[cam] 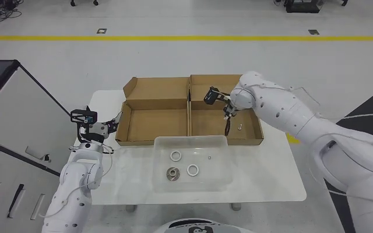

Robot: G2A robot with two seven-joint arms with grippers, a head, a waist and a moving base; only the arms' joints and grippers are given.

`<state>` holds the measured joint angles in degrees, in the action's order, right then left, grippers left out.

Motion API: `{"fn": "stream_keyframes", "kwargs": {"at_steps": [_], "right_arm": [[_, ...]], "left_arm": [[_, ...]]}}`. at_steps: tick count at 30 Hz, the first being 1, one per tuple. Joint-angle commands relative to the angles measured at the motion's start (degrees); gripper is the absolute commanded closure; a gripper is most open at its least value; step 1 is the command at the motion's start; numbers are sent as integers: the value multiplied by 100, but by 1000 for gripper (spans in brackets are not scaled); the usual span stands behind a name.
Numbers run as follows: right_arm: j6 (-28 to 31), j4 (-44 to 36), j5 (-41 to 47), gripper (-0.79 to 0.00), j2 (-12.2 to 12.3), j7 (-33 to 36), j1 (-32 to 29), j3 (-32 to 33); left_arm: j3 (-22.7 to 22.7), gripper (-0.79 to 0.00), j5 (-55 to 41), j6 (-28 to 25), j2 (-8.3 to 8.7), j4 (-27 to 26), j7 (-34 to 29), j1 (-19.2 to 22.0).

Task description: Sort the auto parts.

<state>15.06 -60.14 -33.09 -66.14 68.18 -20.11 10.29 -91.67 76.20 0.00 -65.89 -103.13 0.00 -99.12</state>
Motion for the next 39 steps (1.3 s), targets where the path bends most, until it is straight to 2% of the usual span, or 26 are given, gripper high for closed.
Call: {"fn": "stream_keyframes", "kwargs": {"at_steps": [1, 13, 27, 31, 39], "right_arm": [[-38, 305, -17, 0, -174, 1, -29, -47], [193, 1677, -258, 0, -988, -99, -193, -55], [460, 2761, -365, 0, -1570, -217, -250, -5], [556, 2986, -380, -105, -1667, -249, -234, 35], [708, 3298, -394, -209, -1783, -305, -154, 152]], "left_arm": [[0, -785, 0, 0, 0, 0, 0, 0], [0, -785, 0, 0, 0, 0, 0, 0], [0, -785, 0, 0, 0, 0, 0, 0], [0, -785, 0, 0, 0, 0, 0, 0], [0, -785, 0, 0, 0, 0, 0, 0]]}}
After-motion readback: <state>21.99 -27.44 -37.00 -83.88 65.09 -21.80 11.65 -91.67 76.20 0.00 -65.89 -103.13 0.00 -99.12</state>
